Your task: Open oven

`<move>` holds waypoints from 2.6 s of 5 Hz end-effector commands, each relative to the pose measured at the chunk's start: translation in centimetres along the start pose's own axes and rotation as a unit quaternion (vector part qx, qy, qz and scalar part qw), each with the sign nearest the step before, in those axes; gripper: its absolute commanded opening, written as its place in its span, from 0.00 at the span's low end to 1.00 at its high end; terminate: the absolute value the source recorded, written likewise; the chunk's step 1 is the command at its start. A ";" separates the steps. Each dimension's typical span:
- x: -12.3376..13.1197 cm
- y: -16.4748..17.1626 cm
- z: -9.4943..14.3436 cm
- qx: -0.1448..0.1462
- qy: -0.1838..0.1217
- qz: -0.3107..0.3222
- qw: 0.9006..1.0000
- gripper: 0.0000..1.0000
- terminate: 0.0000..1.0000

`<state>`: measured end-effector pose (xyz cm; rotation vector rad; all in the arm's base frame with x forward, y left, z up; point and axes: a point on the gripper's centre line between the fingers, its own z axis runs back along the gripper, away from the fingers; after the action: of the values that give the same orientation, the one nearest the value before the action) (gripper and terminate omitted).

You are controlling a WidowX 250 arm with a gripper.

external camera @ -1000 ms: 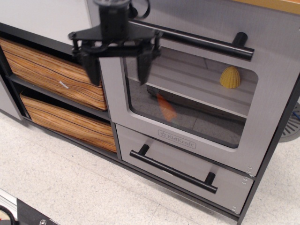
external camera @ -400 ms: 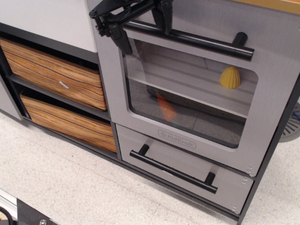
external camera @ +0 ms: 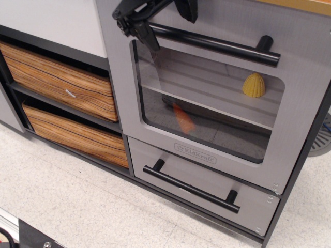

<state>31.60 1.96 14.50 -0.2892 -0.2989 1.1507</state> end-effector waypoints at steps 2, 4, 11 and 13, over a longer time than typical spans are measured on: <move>0.2 1.9 -1.9 0.036 -0.011 -0.016 0.999 1.00 0.00; -0.5 3.7 0.3 0.015 0.003 -0.045 0.999 1.00 0.00; 3.2 13.4 -0.3 0.112 -0.013 -0.213 0.971 1.00 0.00; 9.3 14.5 -0.5 0.126 -0.010 -0.210 0.969 1.00 0.00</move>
<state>22.33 14.94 7.79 0.0047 -0.1687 0.7598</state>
